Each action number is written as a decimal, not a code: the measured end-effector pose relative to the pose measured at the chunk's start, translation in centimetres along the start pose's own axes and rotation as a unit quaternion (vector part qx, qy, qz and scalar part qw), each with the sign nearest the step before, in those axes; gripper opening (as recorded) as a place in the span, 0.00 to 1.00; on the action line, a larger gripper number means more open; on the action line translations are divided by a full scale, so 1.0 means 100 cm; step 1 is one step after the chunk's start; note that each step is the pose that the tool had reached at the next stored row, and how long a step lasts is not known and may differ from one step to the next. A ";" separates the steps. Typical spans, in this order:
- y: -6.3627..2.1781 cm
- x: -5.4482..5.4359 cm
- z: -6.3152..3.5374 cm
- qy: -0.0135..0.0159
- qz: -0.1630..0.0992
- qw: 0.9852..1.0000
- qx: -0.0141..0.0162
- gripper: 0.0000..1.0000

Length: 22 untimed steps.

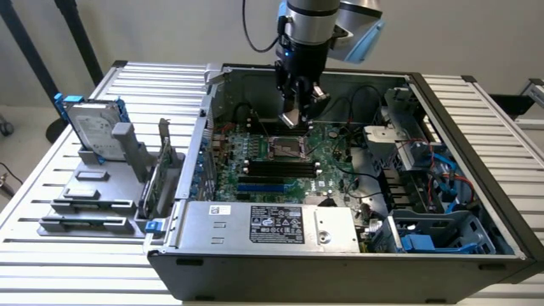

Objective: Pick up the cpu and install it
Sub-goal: 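Place the cpu into insertion slot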

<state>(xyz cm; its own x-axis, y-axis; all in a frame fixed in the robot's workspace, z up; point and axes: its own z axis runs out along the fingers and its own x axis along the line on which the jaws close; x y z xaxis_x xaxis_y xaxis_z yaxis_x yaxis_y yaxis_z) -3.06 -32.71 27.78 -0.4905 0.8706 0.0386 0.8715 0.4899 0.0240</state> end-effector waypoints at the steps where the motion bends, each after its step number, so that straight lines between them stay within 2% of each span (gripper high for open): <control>1: 0.0000 0.000 0.0010 0.000 0.009 1.000 0.000 0.55; 4: -0.0001 0.000 0.0041 -0.001 0.036 0.999 -0.001 0.55; 7: -0.0002 0.000 0.0075 -0.001 0.063 0.998 -0.002 0.55; 12: -0.0003 -0.001 0.0142 -0.003 0.108 0.994 -0.004 0.55; 17: -0.0005 -0.001 0.0211 -0.004 0.153 0.988 -0.006 0.55; 22: -0.0006 -0.001 0.0267 -0.005 0.198 0.980 -0.007 0.55</control>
<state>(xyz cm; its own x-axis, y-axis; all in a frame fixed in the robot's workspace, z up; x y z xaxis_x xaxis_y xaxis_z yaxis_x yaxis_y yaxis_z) -3.06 -32.71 25.10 -0.1134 0.9928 0.0388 0.9934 0.1126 0.0232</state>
